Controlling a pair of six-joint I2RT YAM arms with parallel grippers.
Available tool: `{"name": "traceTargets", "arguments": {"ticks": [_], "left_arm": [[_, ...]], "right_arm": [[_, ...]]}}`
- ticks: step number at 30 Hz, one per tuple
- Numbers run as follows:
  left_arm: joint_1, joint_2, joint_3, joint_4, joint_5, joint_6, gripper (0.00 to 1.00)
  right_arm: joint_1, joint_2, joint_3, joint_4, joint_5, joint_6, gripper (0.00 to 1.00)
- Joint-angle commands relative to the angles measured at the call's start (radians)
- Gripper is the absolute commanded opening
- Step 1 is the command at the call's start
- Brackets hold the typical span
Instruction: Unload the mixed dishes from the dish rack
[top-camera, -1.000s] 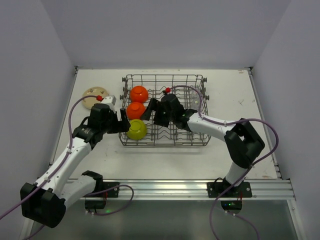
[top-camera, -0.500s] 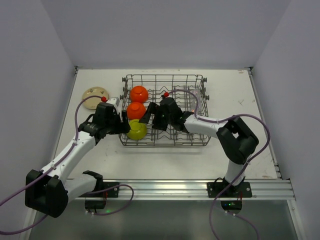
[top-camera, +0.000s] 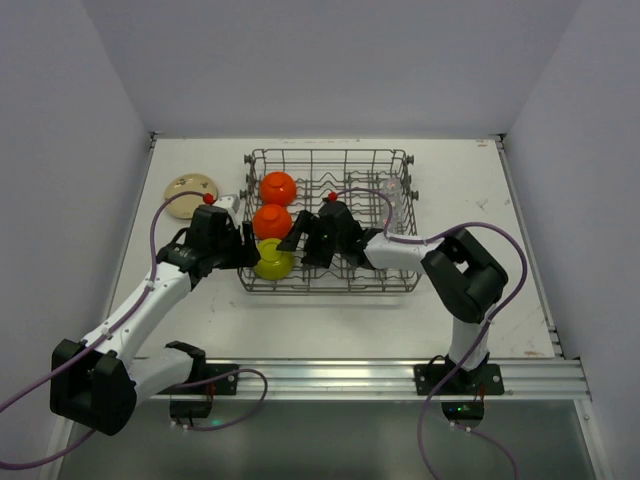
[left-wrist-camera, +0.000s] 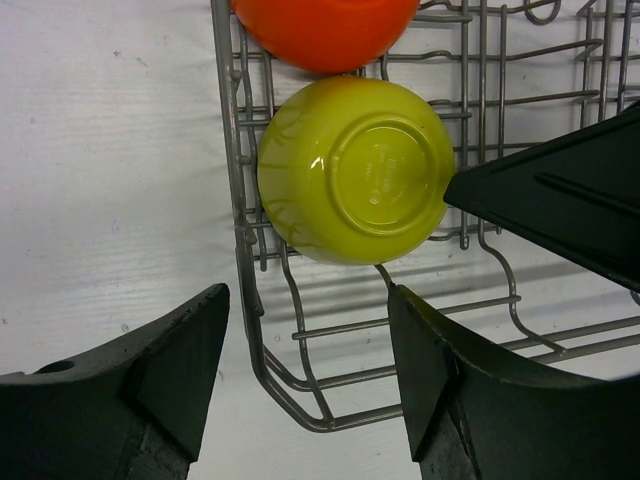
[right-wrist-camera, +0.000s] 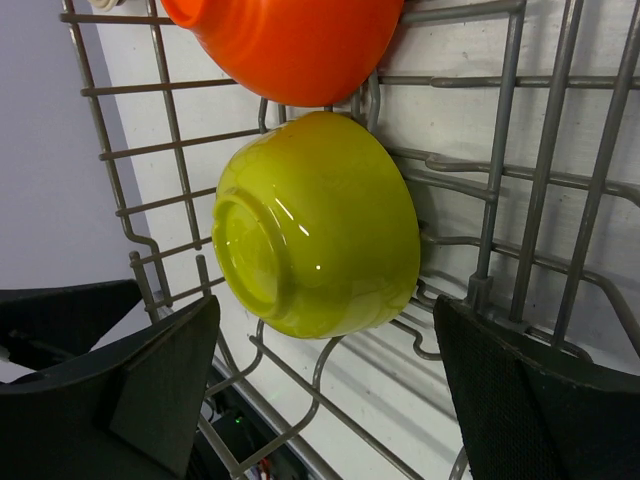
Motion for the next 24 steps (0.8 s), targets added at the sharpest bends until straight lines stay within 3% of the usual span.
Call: {"name": "traceTargets", "arguments": {"ticks": [1,24], "left_arm": [[-0.003,-0.01,0.007,0.023,0.028,0.025,0.68],[-0.003,-0.028,0.002,0.03,0.042,0.028,0.68]], "right_arm": [[0.003,0.023,-0.011,0.093,-0.039,0.044,0.89],[0.002,0.08,0.009,0.148,-0.044,0.084,0.89]]}}
